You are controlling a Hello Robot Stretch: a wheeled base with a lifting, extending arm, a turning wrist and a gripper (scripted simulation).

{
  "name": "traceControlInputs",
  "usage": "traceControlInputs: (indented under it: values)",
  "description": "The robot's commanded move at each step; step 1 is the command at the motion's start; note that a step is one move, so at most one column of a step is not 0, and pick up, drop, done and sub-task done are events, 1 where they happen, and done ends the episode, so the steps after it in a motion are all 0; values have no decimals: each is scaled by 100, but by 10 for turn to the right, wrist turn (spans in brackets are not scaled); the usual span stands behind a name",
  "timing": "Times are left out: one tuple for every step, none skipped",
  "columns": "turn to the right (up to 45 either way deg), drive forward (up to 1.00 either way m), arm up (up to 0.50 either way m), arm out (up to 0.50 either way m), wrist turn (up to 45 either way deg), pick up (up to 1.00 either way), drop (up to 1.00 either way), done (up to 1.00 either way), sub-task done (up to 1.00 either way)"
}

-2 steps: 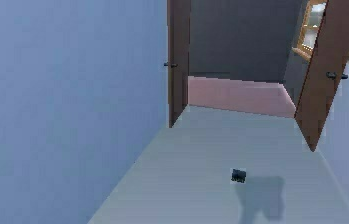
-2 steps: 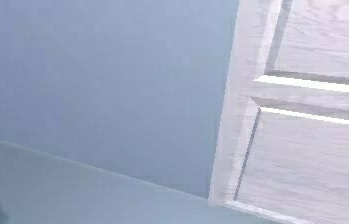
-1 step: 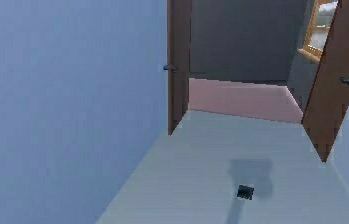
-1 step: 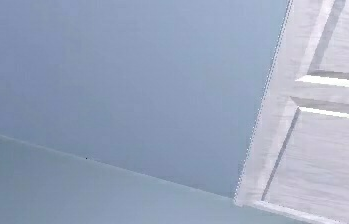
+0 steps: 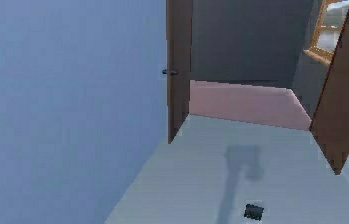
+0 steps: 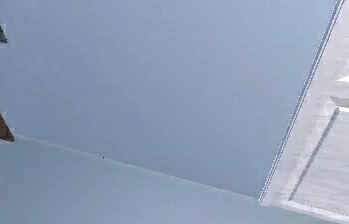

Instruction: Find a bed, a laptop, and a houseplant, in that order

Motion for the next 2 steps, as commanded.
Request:
traceControlInputs:
  values:
    - [450,0,0,0,0,0,0,0,0]
    - [30,0,0,0,0,0,0,0,0]
